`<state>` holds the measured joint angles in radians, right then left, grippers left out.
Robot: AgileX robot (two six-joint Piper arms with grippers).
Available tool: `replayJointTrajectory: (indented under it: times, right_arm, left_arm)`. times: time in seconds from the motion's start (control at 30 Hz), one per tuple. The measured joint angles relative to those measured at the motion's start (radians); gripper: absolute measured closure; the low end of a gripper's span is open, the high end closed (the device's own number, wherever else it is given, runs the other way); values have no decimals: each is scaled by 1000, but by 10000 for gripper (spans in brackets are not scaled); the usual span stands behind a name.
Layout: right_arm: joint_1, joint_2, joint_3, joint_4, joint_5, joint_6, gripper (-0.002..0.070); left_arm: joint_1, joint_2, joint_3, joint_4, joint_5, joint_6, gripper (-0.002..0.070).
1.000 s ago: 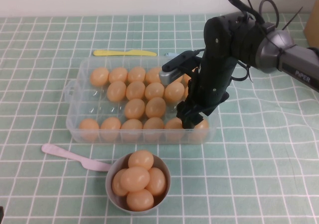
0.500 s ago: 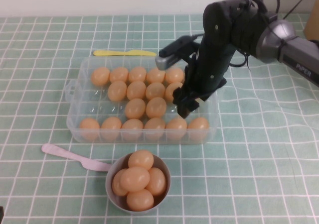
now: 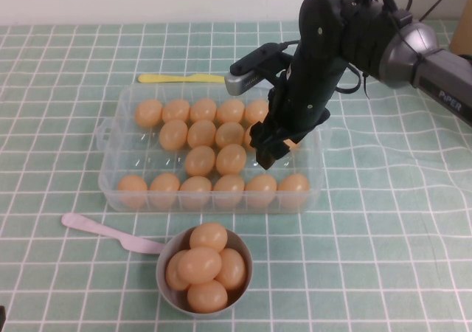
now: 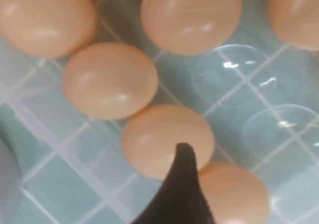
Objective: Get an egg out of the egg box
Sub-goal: Pick up the egg from the plastic box
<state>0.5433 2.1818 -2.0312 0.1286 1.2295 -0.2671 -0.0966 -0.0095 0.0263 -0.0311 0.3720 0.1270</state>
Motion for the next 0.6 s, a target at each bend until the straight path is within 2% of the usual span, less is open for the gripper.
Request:
replayJointTrajectory:
  times: [0.37,0.6]
  right_arm:
    - [0,1,0,-35,2,-344,128]
    - [-2,-5,38,-33,2,-394,197]
  left_arm:
    - [0,0,0,0,0,0,678]
    - [0,0,0,0,0,0,678]
